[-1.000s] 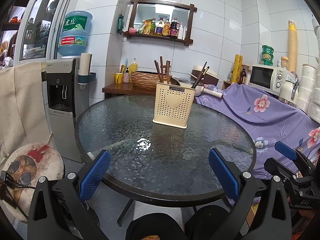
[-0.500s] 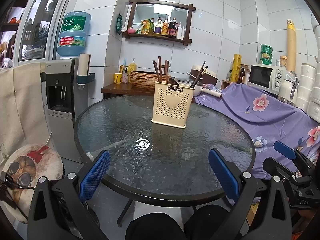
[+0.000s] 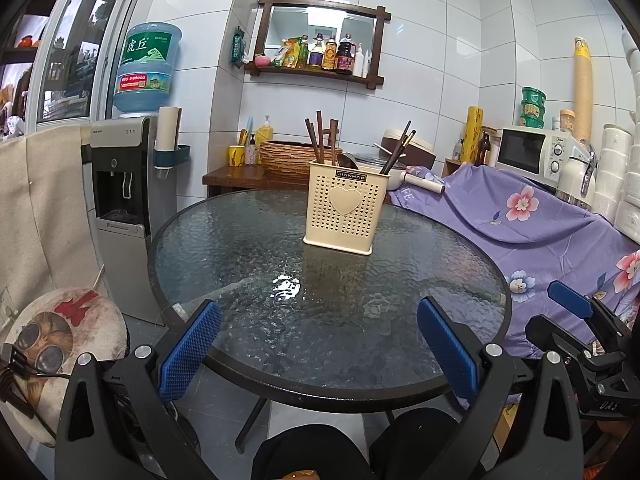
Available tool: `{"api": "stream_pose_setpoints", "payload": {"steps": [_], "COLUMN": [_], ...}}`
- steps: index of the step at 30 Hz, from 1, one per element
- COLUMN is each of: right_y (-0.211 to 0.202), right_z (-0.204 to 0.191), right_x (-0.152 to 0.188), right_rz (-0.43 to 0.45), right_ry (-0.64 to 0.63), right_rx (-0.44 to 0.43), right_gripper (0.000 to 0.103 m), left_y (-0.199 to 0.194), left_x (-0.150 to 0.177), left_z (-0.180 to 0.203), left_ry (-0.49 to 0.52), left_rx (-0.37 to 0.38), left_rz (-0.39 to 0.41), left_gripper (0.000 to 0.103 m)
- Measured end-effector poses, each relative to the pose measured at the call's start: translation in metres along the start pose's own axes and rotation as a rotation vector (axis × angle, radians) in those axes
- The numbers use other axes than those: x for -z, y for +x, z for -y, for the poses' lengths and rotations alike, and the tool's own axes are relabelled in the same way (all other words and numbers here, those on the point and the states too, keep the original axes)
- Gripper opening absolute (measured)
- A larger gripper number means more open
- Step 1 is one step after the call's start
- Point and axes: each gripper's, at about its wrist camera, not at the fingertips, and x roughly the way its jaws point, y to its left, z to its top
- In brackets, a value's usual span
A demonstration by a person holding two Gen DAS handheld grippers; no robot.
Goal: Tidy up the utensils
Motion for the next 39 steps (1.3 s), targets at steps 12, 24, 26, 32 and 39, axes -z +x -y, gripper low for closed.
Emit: {"api": "stream_pose_setpoints", "payload": {"steps": [12, 24, 26, 32, 39], "right_y": [0.0011, 0.0011, 0.0010, 0.0014, 0.0014], "right_z": [0.0002, 0.0003, 0.0002, -0.0002, -0.0004], "right_x": [0.0015, 0.0015, 0.0016, 0.0043, 0.0045], "right_rz": [-0.004, -0.004, -0.005, -0.008, -0.010], "right_ry": [-0.001, -0.001, -0.002, -0.003, -0.002], "right_rx": [-0.003, -0.004, -0.004, -0.008, -0.009], "right_gripper": [0.097, 0.097, 0.097, 0.097, 0.097], "left_y": [-0.0001, 0.0008, 0.0009, 0.0001, -0.0015], "left_x": [0.0001, 0.0010, 0.0010, 0.0014, 0.0006], "left_z": [-0.0002, -0.0003, -0.0005, -0.0005, 0.0004], "left_ry": [0.001, 0.004, 0.004, 0.000, -0.007], "left_rx": [-0.001, -0.003, -0.002, 0.001, 0.000], "left_rz": [0.000, -0.001, -0.001, 0.006, 0.004], "left_gripper": [0.097, 0.097, 0.097, 0.097, 0.097]}}
